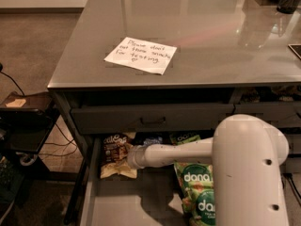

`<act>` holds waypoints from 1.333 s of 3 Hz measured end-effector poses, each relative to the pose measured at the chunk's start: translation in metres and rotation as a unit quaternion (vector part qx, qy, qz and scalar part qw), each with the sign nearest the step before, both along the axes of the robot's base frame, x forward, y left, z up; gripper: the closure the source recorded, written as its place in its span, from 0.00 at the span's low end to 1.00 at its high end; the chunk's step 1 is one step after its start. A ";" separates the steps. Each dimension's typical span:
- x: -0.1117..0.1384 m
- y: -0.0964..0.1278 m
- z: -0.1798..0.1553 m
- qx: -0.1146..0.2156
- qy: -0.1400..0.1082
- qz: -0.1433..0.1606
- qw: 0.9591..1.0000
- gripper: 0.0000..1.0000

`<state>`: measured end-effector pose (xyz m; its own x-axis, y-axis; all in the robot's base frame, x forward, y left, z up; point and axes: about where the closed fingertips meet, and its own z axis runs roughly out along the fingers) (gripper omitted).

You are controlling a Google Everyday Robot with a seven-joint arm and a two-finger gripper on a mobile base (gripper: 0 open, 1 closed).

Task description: Pick brown chip bag from middle drawer and place on counter

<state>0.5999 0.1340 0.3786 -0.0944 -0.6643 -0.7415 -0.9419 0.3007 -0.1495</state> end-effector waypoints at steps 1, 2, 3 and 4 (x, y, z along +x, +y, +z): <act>-0.024 -0.008 0.022 0.013 0.006 0.017 1.000 1.00; -0.048 -0.020 0.048 0.025 0.000 0.038 0.999 1.00; -0.072 -0.037 0.074 0.036 -0.005 0.053 0.998 1.00; -0.095 -0.053 0.111 0.047 -0.007 0.066 0.997 1.00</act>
Offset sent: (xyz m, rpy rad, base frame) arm -0.0746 -0.0417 0.0811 0.0853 -0.0175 0.1128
